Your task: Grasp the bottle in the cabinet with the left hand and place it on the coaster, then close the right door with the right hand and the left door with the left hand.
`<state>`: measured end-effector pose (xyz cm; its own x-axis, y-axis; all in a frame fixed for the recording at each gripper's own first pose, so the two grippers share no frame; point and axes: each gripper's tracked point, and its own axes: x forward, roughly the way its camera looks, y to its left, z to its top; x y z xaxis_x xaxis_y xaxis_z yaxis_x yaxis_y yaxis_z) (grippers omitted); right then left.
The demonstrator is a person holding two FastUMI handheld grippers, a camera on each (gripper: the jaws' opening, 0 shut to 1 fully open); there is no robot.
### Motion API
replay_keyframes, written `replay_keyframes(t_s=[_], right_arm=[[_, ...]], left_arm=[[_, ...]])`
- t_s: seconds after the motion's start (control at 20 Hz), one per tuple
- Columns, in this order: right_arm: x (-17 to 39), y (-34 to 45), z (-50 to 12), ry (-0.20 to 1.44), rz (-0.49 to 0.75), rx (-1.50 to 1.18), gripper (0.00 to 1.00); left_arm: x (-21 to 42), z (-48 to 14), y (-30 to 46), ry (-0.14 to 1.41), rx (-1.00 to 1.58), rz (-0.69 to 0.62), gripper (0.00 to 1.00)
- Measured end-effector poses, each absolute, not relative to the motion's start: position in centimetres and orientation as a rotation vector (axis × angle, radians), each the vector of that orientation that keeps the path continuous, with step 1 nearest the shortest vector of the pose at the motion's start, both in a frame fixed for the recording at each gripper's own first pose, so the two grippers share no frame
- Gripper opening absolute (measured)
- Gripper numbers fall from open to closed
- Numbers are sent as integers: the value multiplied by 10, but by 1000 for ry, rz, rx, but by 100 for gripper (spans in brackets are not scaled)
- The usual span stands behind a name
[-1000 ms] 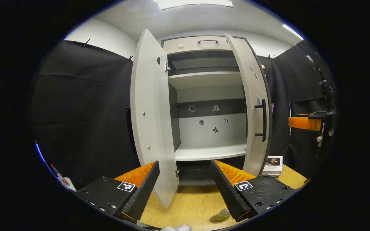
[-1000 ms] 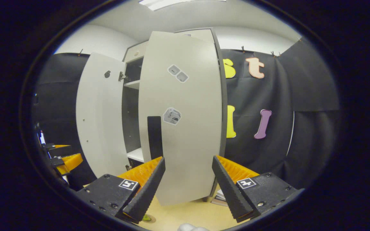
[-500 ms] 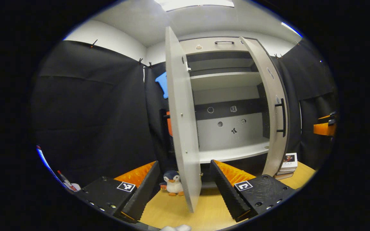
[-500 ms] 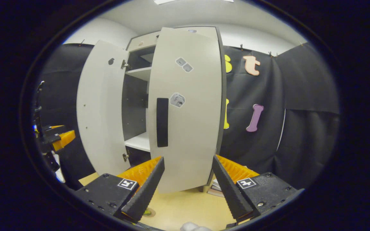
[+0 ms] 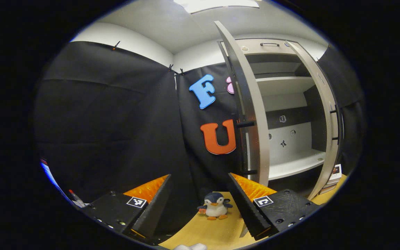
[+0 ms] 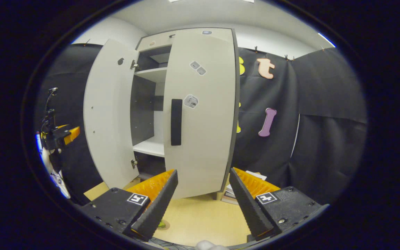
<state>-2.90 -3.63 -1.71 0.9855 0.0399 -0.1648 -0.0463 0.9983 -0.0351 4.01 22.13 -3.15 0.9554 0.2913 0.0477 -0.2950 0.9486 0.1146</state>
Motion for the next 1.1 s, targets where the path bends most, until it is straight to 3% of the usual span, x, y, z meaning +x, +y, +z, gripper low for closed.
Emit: replay_keyframes(t_s=[0.65, 0.7, 1.0, 1.05, 1.1], right_arm=[[-40, -34, -26, 203, 53, 11, 95], [-41, -34, -26, 206, 54, 17, 98], [-39, -42, -29, 212, 52, 35, 98], [-38, -43, -29, 212, 52, 36, 98], [-37, -43, -29, 212, 55, 36, 98]], left_arm=[[84, -5, 225, -71, 80, 275, 96], [85, -5, 226, -77, 89, 286, 93], [85, -5, 219, -87, 79, 284, 91], [87, -6, 219, -83, 84, 294, 84], [86, -5, 218, -86, 92, 300, 88]])
